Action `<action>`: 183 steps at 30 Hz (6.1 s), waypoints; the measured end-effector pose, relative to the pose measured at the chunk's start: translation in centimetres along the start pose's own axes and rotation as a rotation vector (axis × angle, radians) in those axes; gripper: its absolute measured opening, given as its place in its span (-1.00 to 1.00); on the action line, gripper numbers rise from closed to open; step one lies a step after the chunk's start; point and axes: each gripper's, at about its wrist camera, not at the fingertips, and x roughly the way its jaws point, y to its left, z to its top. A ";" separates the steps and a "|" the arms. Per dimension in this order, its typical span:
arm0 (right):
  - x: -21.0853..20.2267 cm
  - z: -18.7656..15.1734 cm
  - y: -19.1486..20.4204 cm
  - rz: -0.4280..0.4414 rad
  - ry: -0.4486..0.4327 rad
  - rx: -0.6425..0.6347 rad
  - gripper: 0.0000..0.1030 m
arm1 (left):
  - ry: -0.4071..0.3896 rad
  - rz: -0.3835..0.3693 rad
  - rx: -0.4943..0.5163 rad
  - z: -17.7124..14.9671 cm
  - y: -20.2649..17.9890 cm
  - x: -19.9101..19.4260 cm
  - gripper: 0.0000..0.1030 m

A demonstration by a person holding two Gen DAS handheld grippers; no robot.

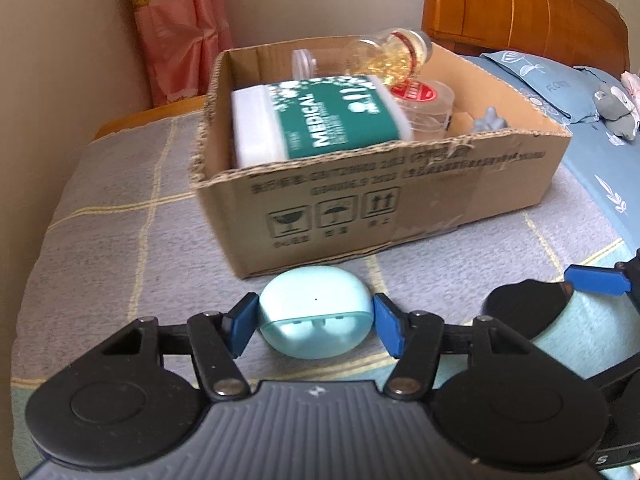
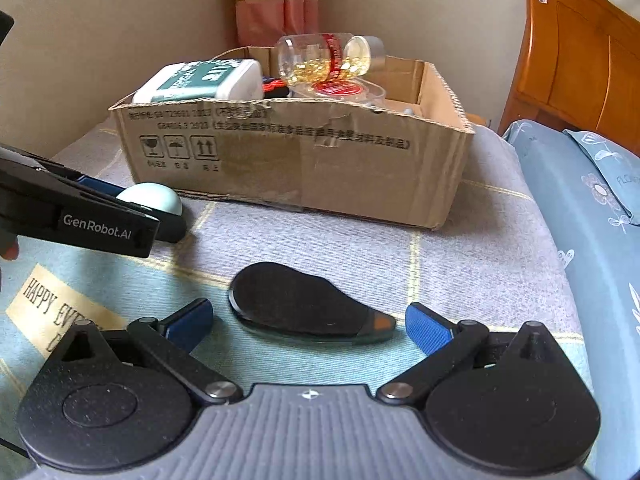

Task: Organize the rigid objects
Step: 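Lift the mint-green case with the left gripper while the right grasps the black oval object, then drop the mint-green case into the box with the left gripper while the right drops the black object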

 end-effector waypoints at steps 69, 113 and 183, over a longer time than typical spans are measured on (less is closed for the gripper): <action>1.2 2.3 2.7 0.005 0.042 -0.016 0.80 | -0.001 -0.073 0.017 -0.4 2.2 -0.4 0.18; -3.3 3.3 -0.2 0.067 -0.009 -0.103 0.80 | 0.144 -0.160 0.125 -1.1 3.3 -2.2 0.17; -7.5 13.4 -0.7 -0.092 -0.031 -0.125 1.00 | -0.211 0.082 0.100 9.3 1.7 -11.4 0.97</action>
